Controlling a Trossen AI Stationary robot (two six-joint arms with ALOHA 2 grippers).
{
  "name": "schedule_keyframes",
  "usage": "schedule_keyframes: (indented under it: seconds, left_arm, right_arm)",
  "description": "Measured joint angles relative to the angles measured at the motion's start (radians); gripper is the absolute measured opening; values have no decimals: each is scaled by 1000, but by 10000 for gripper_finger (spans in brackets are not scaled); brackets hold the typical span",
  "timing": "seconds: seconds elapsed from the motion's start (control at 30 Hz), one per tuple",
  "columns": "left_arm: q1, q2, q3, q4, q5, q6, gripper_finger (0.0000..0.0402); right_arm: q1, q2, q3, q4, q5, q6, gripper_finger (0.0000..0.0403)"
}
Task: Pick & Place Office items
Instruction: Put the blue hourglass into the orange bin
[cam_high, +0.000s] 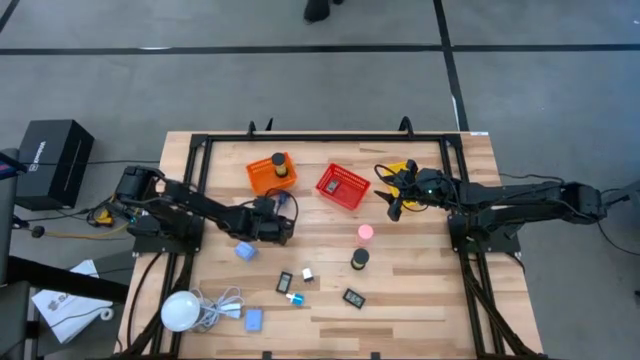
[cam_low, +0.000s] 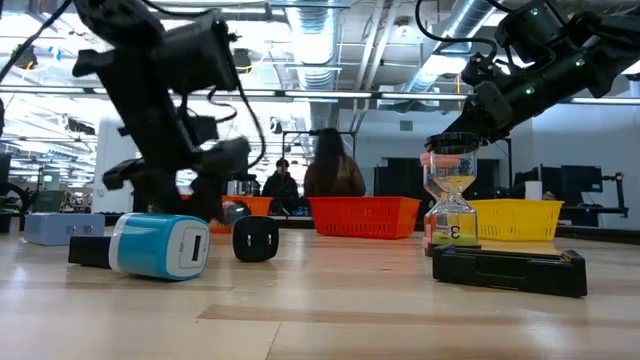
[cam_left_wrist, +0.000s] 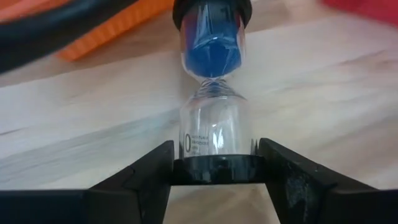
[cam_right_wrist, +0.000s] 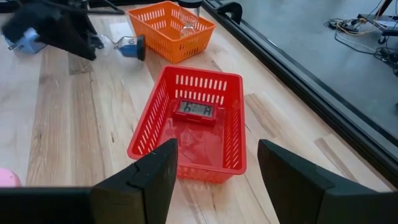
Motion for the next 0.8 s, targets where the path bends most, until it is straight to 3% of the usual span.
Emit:
schedule_keyframes:
  seconds: [0.3,0.63,0.8]
  left_arm:
    - [-3,-149,42,4,-25,191,211]
    - [69,-318,48,-5,-26,418,213]
    - [129,-398,47,-70,52,441,211]
  right_arm:
    - [0,0,0,-3,-1,0,214]
    - [0,0,0,-9,-3,11,214]
    - [1,0,0,-18,-5,26,214]
